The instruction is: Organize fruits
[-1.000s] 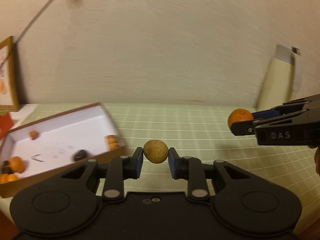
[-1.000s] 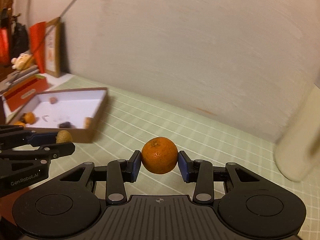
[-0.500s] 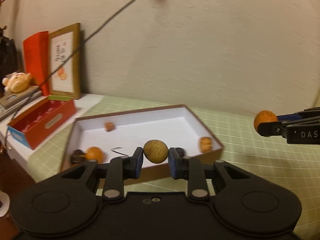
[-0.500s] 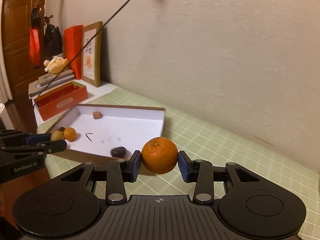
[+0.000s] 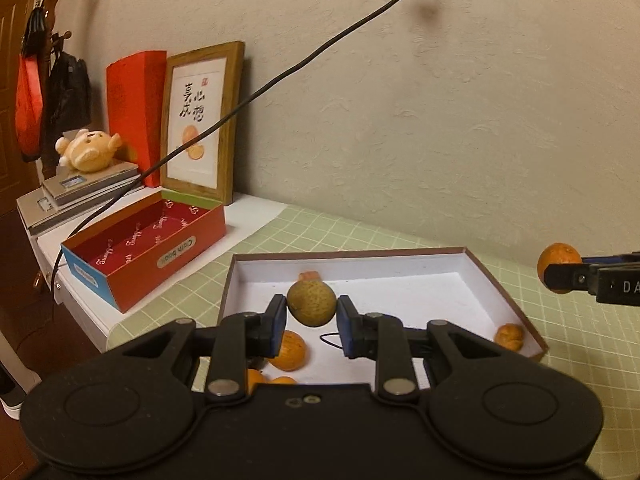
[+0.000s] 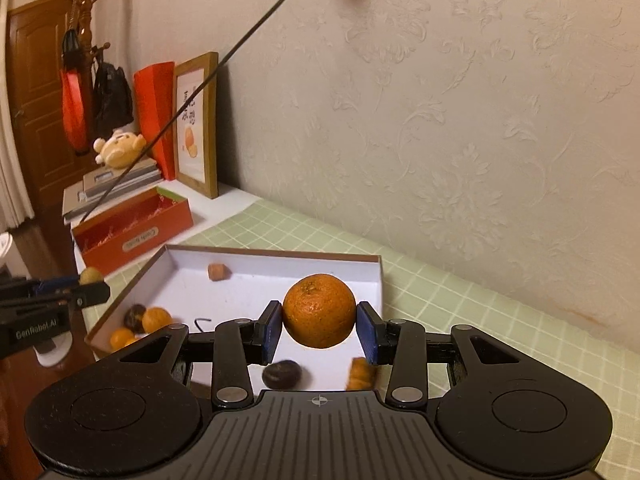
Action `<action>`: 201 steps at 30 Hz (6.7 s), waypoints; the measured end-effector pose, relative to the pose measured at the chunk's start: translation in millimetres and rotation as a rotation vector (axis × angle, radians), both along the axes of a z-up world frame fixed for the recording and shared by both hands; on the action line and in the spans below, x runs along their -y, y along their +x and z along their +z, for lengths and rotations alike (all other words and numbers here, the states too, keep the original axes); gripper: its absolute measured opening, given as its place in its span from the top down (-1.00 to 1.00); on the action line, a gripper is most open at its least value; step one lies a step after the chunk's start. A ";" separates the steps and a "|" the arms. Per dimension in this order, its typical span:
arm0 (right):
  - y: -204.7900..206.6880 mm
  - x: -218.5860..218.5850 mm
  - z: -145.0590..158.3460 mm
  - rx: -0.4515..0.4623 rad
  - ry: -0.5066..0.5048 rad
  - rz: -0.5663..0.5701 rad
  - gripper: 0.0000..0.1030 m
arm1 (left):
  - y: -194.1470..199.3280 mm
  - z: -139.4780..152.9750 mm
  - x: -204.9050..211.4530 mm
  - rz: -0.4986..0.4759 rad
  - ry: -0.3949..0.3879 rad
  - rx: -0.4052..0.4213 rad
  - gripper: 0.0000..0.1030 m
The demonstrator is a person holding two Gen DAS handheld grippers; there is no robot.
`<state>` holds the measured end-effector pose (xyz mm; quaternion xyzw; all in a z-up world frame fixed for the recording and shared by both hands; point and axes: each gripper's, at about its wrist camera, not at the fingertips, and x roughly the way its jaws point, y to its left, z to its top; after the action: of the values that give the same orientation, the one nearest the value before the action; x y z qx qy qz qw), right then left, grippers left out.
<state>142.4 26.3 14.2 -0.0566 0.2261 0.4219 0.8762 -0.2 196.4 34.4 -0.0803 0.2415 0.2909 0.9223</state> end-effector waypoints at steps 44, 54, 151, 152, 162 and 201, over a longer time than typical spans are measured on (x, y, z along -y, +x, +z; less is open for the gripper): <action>50.1 -49.3 -48.7 -0.001 -0.027 -0.051 -1.00 | 22.1 -36.6 -42.8 0.083 -0.012 -0.028 -0.88; 47.5 -50.5 -45.5 -0.010 -0.028 -0.027 -1.00 | 23.9 -38.1 -42.9 0.083 -0.010 -0.036 -0.88; -147.0 163.7 6.8 0.148 -0.002 -0.173 -1.00 | -137.2 25.0 110.2 -0.064 0.112 0.154 -0.88; -147.2 163.6 6.7 0.146 -0.001 -0.173 -1.00 | -137.3 25.1 110.2 -0.064 0.112 0.154 -0.88; -147.7 164.0 7.3 0.138 0.005 -0.173 -1.00 | -137.4 24.8 108.2 -0.071 0.111 0.156 -0.88; -144.5 167.2 7.7 0.124 0.015 -0.178 -1.00 | -138.0 25.3 106.8 -0.074 0.112 0.158 -0.88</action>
<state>-2.0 -140.9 21.9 -0.0556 0.1725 0.3396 0.9230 -138.3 89.6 59.7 -0.0422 0.1539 0.2624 0.9517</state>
